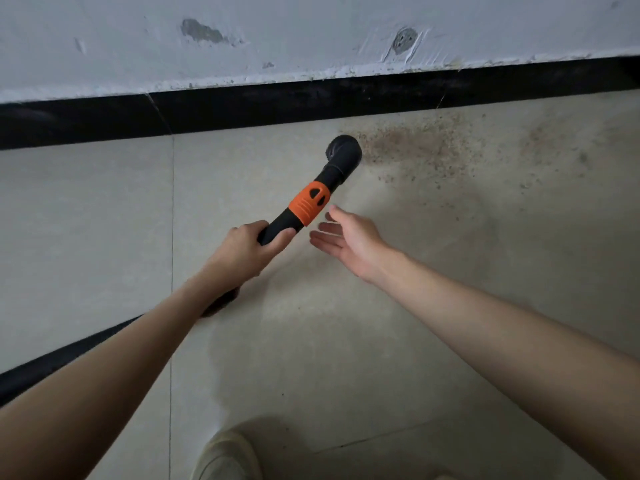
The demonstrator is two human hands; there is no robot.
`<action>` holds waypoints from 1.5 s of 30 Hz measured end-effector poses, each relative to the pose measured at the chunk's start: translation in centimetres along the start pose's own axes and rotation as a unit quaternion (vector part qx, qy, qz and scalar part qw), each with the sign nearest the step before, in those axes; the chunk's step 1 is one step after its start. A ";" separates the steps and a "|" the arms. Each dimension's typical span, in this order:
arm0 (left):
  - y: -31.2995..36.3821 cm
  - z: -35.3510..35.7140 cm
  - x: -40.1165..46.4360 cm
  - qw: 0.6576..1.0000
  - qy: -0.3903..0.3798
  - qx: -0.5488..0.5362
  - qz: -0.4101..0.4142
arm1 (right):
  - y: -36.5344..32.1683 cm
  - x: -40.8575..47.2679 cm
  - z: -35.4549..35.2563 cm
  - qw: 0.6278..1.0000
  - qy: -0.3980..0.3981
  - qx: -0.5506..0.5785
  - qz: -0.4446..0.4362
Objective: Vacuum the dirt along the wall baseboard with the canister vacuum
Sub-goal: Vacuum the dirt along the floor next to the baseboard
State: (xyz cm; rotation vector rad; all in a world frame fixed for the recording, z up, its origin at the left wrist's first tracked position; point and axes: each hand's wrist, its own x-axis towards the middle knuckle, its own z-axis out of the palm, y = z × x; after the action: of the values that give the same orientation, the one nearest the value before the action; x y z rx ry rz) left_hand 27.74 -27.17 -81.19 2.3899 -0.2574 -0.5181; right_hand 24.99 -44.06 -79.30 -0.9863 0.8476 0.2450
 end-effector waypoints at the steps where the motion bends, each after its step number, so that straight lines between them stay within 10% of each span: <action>1: 0.8 0.0 0.3 1.000 0.012 -0.029 0.001 | -0.7 -0.1 -0.6 1.000 0.008 -0.018 -0.006; 17: 13.3 -1.7 4.6 0.833 0.081 -0.544 0.061 | -1.7 -2.4 -2.3 0.981 -0.141 -0.072 -0.111; 26: 11.4 -2.7 4.5 0.784 0.000 -0.618 0.047 | -2.2 -2.9 -1.4 0.891 -0.156 -0.370 -0.212; 39: 14.0 -3.1 5.5 0.641 -0.117 -0.757 -0.052 | -8.7 -5.1 -6.6 0.857 -0.071 -0.472 -0.194; 45: 16.2 -3.3 5.4 0.631 -0.112 -0.765 -0.055 | -9.8 -6.7 -7.7 0.868 -0.064 -0.418 -0.259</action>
State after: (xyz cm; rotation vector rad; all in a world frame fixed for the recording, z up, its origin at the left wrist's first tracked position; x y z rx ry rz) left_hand 33.25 -39.27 -69.95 0.6335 0.2127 -0.6687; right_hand 21.89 -54.54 -70.32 -1.9468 0.2962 0.2089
